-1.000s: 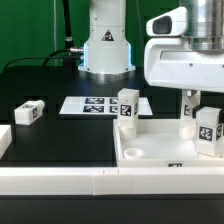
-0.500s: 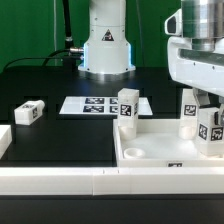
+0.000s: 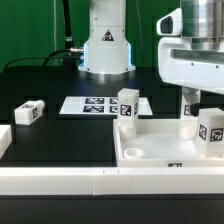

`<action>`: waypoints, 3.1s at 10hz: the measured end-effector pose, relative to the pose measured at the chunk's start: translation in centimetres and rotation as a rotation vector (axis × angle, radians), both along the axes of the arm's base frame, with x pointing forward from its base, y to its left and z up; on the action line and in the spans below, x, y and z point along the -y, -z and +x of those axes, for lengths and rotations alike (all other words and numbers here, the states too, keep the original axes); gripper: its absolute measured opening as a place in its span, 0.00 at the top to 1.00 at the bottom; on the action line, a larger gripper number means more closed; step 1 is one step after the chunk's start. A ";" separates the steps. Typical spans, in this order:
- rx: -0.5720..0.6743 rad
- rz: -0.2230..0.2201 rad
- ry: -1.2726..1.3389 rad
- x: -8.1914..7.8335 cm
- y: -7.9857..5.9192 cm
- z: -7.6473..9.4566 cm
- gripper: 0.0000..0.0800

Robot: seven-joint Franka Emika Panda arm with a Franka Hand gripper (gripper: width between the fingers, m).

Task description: Assemble square table

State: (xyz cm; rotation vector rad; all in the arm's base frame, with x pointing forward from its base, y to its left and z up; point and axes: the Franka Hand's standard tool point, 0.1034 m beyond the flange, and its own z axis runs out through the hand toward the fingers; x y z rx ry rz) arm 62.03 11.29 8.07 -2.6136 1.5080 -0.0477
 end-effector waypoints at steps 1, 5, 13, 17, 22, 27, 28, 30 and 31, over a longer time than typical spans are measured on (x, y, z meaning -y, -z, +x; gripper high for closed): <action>0.009 -0.010 -0.101 0.0 0.0 0.0 0.21; 0.029 -0.076 -0.545 0.1 0.1 -0.1 0.19; 0.052 -0.133 -1.111 0.2 0.2 0.2 0.36; 0.050 -0.128 -1.068 0.2 0.2 0.1 0.64; 0.040 -0.076 -0.518 0.3 0.3 0.0 0.64; -0.006 -0.007 0.138 0.0 0.4 0.0 0.64; -0.006 -0.006 0.143 0.0 0.4 0.0 0.64; -0.005 -0.004 0.132 0.0 0.4 0.0 0.55; 0.002 -0.012 0.047 0.1 0.3 0.0 0.30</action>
Offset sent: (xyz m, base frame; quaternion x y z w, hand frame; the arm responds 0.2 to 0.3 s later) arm 0.0003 -0.0005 -0.0014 -0.0084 -0.0148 -0.2675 0.9634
